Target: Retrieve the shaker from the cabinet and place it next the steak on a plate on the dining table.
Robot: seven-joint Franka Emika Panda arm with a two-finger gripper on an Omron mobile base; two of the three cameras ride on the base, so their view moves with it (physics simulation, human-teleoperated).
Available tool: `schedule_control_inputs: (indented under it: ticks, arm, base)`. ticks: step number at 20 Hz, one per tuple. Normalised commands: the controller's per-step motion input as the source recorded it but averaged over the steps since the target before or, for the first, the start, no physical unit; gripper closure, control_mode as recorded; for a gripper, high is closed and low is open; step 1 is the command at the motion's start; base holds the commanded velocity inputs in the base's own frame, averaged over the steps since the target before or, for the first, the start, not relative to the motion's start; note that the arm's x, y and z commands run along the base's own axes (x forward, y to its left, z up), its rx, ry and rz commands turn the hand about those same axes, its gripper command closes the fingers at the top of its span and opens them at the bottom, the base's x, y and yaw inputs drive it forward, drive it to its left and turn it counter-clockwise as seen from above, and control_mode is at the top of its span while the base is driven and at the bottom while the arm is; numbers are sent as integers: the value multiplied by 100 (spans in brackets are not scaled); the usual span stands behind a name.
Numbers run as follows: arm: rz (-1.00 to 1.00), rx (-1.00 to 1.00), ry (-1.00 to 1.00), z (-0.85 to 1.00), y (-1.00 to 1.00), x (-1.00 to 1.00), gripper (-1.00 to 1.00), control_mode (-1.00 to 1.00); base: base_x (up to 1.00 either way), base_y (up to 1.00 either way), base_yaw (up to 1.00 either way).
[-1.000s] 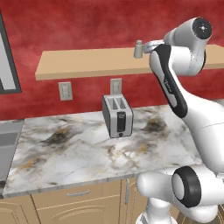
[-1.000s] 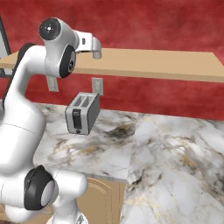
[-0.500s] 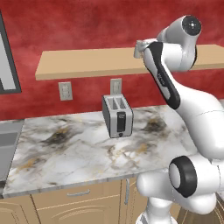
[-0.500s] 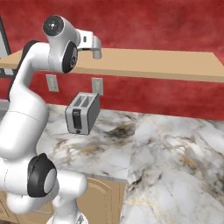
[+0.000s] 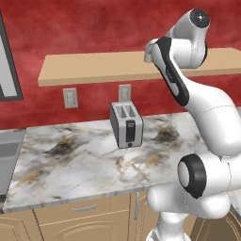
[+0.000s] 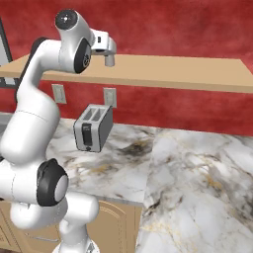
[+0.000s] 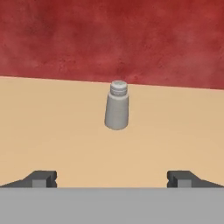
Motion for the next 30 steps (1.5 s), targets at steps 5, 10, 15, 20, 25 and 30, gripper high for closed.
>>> schedule_control_inputs:
  ticks: [5, 10, 15, 20, 25, 30]
  arm:
    - [0, 0, 1, 1, 0, 18, -100, -100]
    - [0, 0, 0, 0, 0, 22, -100, -100]
    - [0, 0, 2, 0, 0, 29, -100, -100]
    - [0, 0, 0, -5, 0, 29, -100, -100]
    - [0, -1, 0, -11, 0, 23, -100, -100]
    - [0, -2, 0, -14, 0, 18, -100, -100]
  base:
    - [0, 0, 0]
    - [0, 0, 0]
    - [0, 0, 0]
    - [0, 0, 0]
    - [0, 0, 0]
    - [0, 0, 0]
